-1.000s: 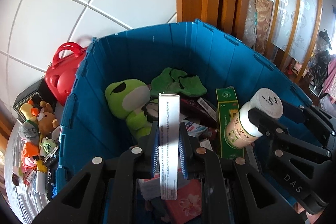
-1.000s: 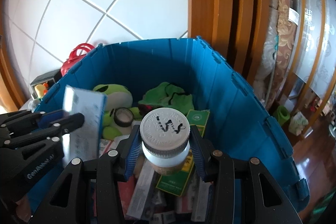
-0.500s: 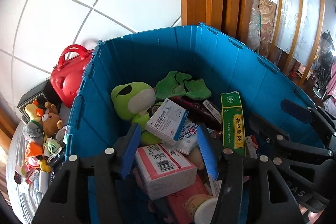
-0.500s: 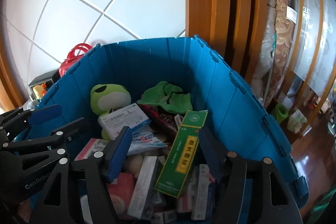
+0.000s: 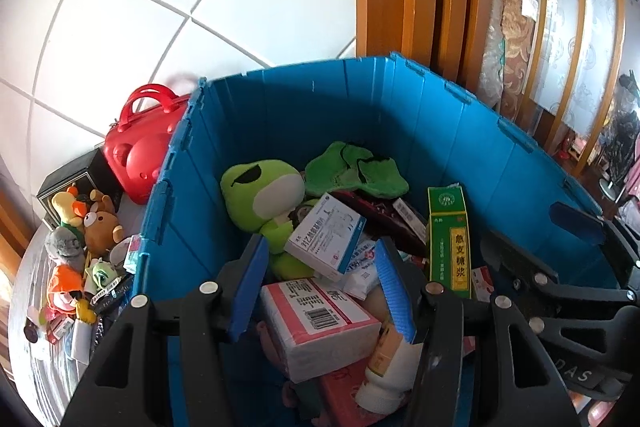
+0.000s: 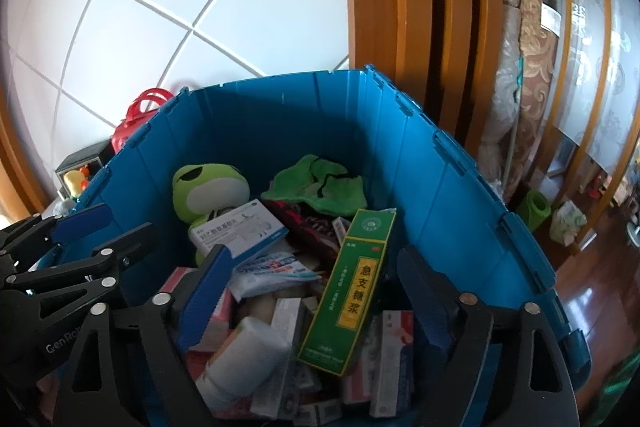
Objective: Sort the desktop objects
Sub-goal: 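Move both open tools back over the cluttered bed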
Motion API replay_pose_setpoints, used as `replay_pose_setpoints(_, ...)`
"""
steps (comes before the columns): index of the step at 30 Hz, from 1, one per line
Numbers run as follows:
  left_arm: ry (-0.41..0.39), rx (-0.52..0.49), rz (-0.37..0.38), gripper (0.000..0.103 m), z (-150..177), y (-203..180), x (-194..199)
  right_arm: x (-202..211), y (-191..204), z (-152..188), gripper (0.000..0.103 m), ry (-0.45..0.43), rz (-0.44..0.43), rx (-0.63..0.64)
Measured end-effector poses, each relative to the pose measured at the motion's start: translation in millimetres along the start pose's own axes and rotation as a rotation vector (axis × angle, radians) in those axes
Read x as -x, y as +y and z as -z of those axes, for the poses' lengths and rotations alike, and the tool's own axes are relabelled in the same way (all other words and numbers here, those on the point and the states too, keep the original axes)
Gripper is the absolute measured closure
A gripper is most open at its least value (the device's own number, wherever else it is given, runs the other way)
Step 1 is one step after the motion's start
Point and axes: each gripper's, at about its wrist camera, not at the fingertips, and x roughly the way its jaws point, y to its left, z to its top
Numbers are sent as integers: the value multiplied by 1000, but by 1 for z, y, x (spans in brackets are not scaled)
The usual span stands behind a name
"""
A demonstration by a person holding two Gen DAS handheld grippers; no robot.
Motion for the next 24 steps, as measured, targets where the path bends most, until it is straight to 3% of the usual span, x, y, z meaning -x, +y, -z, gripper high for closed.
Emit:
replay_pose_setpoints(2, -10, 12, 14, 48, 1, 6, 6, 3, 1, 1, 0, -15, -3, -1)
replay_pose_setpoints(7, -59, 12, -34, 48, 12, 21, 27, 8, 10, 9, 0, -23, 20, 35)
replay_pose_setpoints(11, -105, 31, -53, 36, 21, 34, 48, 21, 21, 12, 0, -58, 16, 51)
replay_pose_setpoints(18, -214, 50, -51, 35, 37, 56, 86, 46, 48, 14, 0, -137, 15, 73)
replay_pose_setpoints(24, -224, 87, -45, 35, 47, 91, 103, 62, 86, 14, 0, -186, -23, 95)
